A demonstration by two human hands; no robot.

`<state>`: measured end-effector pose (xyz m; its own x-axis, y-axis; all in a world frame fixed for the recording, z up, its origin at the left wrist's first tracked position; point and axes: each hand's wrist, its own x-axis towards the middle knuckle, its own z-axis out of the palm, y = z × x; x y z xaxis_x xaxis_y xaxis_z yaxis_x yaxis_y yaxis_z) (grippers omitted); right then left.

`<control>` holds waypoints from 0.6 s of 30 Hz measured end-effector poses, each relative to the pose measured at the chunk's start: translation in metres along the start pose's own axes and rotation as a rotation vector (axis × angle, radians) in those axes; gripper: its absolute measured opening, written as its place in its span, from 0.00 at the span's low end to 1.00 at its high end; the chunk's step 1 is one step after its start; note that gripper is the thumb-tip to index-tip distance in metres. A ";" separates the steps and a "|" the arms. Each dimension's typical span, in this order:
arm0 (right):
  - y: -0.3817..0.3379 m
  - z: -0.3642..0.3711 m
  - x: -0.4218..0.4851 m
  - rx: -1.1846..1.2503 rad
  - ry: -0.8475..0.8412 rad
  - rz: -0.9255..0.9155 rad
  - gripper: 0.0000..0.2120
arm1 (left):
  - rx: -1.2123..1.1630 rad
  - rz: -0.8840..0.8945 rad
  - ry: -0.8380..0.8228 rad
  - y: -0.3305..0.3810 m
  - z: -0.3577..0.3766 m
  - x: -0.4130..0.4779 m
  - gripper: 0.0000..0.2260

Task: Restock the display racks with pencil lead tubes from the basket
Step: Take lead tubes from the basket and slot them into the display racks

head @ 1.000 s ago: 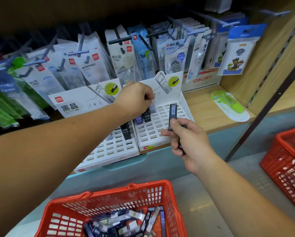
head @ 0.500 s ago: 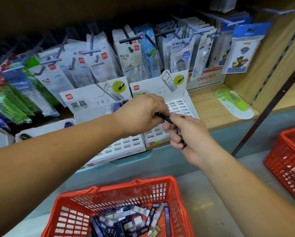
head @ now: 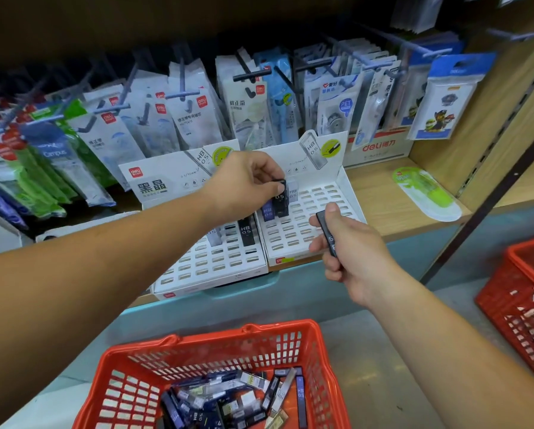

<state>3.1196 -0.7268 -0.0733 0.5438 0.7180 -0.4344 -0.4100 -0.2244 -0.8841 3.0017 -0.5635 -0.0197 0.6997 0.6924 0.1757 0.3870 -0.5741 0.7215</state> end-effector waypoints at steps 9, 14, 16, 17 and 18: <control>0.006 -0.002 0.005 -0.004 0.013 -0.064 0.06 | 0.221 0.007 -0.061 -0.005 0.005 0.006 0.06; 0.008 -0.007 0.003 -0.066 0.074 -0.153 0.09 | 0.107 -0.033 0.016 -0.009 0.007 0.005 0.06; 0.008 -0.008 0.002 -0.091 0.089 -0.175 0.09 | 0.162 -0.024 0.002 -0.010 0.011 0.003 0.06; 0.008 -0.007 0.003 -0.099 0.093 -0.187 0.08 | 0.199 -0.011 -0.006 -0.011 0.014 0.001 0.05; 0.009 -0.007 0.003 -0.093 0.092 -0.198 0.07 | 0.233 0.007 -0.009 -0.011 0.015 0.000 0.05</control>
<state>3.1225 -0.7312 -0.0832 0.6732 0.6920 -0.2607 -0.2215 -0.1476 -0.9639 3.0069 -0.5635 -0.0377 0.7080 0.6847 0.1730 0.5094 -0.6648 0.5464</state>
